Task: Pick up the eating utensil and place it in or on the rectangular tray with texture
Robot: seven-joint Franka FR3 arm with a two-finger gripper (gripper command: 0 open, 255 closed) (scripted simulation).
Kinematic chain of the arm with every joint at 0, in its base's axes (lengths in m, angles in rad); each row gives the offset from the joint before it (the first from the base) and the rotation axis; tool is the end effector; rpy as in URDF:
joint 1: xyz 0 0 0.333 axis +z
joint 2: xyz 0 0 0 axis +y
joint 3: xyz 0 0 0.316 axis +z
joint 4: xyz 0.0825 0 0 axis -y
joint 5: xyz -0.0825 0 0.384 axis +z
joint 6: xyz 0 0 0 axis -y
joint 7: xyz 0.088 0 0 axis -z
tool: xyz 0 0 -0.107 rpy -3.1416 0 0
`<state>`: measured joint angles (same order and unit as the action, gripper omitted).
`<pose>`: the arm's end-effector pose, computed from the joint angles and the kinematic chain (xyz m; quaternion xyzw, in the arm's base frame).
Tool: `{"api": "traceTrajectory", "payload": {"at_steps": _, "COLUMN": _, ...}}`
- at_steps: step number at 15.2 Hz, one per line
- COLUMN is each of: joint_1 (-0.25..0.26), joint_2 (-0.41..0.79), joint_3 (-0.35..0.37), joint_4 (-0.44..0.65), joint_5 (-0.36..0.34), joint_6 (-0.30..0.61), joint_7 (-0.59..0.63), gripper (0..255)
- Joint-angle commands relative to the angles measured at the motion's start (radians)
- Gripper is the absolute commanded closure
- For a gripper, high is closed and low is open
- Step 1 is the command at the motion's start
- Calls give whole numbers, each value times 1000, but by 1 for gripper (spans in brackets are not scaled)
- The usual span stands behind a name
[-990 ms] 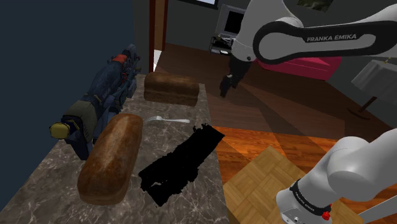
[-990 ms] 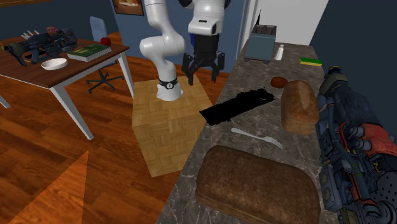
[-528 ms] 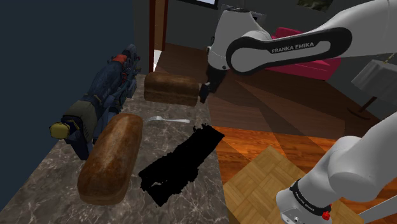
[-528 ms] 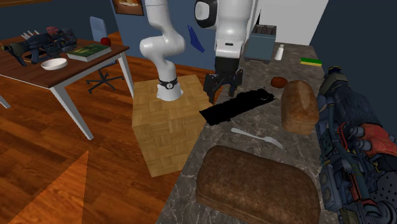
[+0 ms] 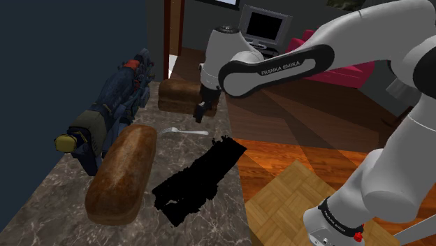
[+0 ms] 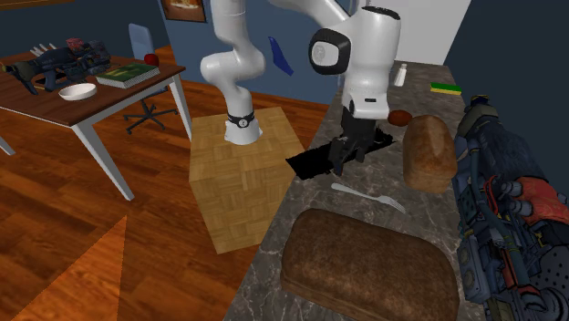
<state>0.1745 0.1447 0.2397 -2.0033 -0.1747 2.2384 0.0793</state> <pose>0.5448 0.2299 0.3974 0.9742 0.2141 0.0596 0.0407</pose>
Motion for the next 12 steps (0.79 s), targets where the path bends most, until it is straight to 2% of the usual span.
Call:
{"api": "traceTrajectory", "payload": {"at_steps": 1, "joint_1": 16, "joint_2": 62, "joint_3": 9, "joint_4": 46, "joint_5": -20, "joint_6": 18, "joint_7": 4, "gripper": 0}}
{"api": "traceTrajectory", "payload": {"at_steps": 8, "joint_1": 83, "joint_2": 284, "joint_3": 24, "joint_4": 239, "joint_5": -89, "joint_6": 49, "joint_7": 10, "gripper": 0}}
{"api": "traceTrajectory", "payload": {"at_steps": 12, "joint_1": 87, "joint_2": 319, "joint_3": 15, "joint_4": 236, "joint_5": -103, "joint_6": 86, "joint_7": 19, "gripper": 0}}
